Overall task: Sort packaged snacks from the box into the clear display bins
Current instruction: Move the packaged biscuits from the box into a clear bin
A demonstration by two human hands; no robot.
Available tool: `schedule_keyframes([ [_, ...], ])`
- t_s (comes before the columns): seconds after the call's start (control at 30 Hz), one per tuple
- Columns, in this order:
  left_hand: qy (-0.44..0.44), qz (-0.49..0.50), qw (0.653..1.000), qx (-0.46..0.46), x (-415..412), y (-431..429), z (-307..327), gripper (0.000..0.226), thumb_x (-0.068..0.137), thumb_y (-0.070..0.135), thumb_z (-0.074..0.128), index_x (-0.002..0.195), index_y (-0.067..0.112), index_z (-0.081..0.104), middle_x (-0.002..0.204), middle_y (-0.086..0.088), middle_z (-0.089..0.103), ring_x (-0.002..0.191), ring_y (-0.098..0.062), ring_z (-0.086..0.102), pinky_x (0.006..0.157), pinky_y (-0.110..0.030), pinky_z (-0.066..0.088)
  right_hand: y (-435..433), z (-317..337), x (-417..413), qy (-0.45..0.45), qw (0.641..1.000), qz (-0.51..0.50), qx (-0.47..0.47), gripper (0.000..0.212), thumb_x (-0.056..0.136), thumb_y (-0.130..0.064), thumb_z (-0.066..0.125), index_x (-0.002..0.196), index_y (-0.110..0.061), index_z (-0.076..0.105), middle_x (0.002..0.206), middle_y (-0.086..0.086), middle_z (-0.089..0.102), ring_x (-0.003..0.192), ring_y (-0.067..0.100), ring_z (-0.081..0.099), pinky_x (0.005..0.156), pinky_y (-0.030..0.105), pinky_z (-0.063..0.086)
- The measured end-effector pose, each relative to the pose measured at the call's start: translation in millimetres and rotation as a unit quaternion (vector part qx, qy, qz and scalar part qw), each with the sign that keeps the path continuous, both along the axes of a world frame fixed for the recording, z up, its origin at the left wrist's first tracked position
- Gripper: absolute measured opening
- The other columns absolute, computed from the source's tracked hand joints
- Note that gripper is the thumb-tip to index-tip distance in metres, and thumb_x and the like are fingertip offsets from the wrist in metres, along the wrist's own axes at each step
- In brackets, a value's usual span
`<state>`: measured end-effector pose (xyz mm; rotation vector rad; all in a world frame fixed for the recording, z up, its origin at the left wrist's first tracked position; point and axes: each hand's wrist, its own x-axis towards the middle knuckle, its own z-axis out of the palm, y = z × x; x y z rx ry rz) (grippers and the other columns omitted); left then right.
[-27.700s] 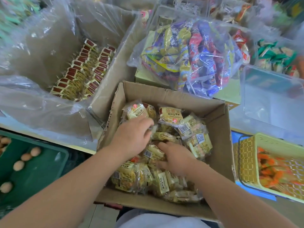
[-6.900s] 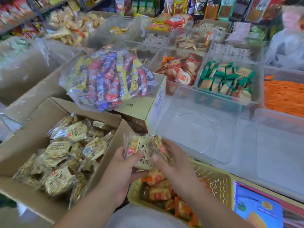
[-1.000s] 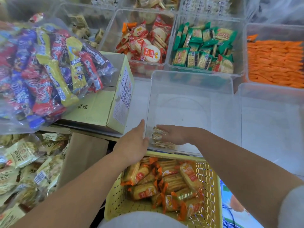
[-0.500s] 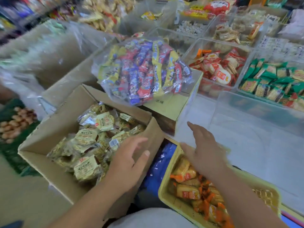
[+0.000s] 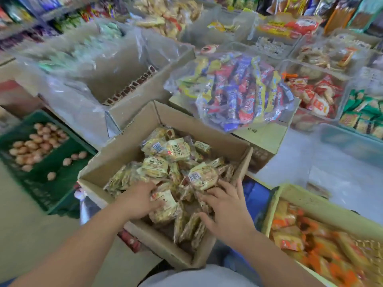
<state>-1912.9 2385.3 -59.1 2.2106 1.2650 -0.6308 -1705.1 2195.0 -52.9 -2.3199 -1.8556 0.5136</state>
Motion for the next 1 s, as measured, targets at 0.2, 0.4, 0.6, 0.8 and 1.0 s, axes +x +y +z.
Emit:
schedule_keyframes([
  [0.2,0.054,-0.076,0.996,-0.014,17.5,6.6,-24.9,0.094,0.073,0.078,0.069,0.143,0.018,0.052,0.145,-0.01,0.044,0.124,-0.03,0.054,0.094,-0.037,0.049,0.3,-4.5,-9.8,-0.027,0.997,-0.06,-0.03,0.061,0.087,-0.067,0.029,0.132,-0.04,0.061,0.133,-0.02,0.053,0.146,0.017,0.019,0.124,0.054,-0.006],
  [0.4,-0.002,-0.149,0.989,-0.014,19.2,-3.4,-25.1,0.083,0.07,0.062,0.081,0.135,0.022,0.047,0.133,-0.002,0.055,0.114,-0.025,0.06,0.084,-0.036,0.05,5.1,-5.4,-15.7,-0.015,0.993,-0.11,-0.042,0.054,0.086,-0.069,0.045,0.131,-0.042,0.06,0.136,-0.022,0.05,0.145,0.013,0.014,0.121,0.048,0.017],
  [0.6,-0.142,-0.082,0.984,-0.073,26.4,30.0,-7.1,0.083,0.074,0.045,0.088,0.145,0.026,0.049,0.146,0.005,0.056,0.099,-0.009,0.062,0.076,-0.025,0.049,7.9,-5.5,-18.8,-0.023,0.991,-0.125,-0.051,0.058,0.085,-0.069,0.044,0.133,-0.041,0.06,0.137,-0.022,0.051,0.145,0.014,0.017,0.119,0.048,0.026],
  [0.8,-0.118,-0.016,0.99,0.077,31.5,94.4,-1.5,0.067,0.075,0.07,0.077,0.125,0.026,0.068,0.133,-0.007,0.063,0.118,-0.03,0.06,0.093,-0.037,0.051,10.1,-0.3,-20.0,-0.026,0.988,-0.134,-0.073,0.056,0.086,-0.066,0.043,0.134,-0.042,0.058,0.138,-0.023,0.049,0.143,0.012,0.017,0.116,0.048,0.03],
  [1.0,-0.139,0.122,0.981,-0.052,26.9,100.2,-25.4,0.102,0.068,0.064,0.086,0.149,0.02,0.04,0.147,-0.006,0.054,0.125,-0.032,0.057,0.099,-0.046,0.052,9.4,-0.2,-19.5,-0.026,0.987,-0.139,-0.074,0.062,0.082,-0.068,0.037,0.133,-0.041,0.06,0.137,-0.022,0.049,0.142,0.012,0.019,0.113,0.048,0.035],
])
